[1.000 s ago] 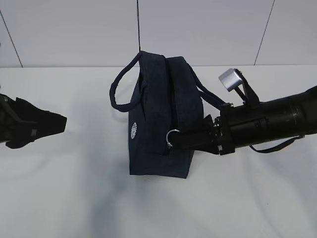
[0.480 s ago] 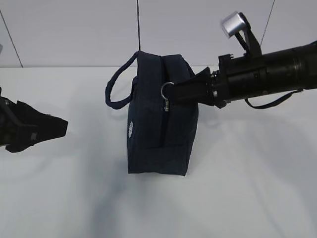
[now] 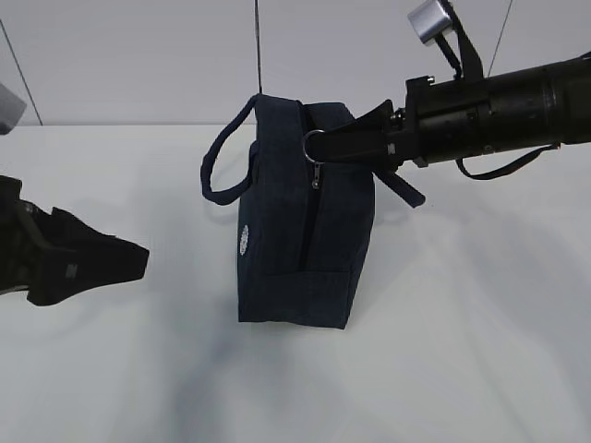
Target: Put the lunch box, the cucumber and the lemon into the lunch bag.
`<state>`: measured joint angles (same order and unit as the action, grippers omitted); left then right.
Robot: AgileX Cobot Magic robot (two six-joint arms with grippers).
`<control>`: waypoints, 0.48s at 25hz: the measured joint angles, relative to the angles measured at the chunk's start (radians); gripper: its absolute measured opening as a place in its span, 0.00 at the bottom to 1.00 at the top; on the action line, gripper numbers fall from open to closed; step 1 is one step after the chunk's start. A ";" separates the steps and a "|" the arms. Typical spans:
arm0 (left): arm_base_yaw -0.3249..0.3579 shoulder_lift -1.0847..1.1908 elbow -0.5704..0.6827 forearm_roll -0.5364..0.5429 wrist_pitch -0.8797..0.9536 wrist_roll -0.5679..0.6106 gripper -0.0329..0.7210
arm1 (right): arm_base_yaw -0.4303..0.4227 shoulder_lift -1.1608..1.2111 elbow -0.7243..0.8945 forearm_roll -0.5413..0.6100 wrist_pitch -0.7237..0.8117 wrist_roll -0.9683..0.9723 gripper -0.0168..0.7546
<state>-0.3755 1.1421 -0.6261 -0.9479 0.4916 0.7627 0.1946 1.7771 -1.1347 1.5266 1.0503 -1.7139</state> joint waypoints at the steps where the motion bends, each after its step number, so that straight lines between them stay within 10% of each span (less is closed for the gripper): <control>1: 0.000 0.006 0.000 -0.036 0.002 0.036 0.48 | 0.000 0.000 0.000 0.000 0.000 0.000 0.03; 12: -0.111 0.177 0.000 -0.578 -0.080 0.675 0.59 | 0.000 0.000 0.000 0.000 0.008 0.006 0.03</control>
<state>-0.4865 1.3193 -0.6261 -1.5256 0.4112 1.4380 0.1946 1.7771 -1.1347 1.5266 1.0584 -1.7078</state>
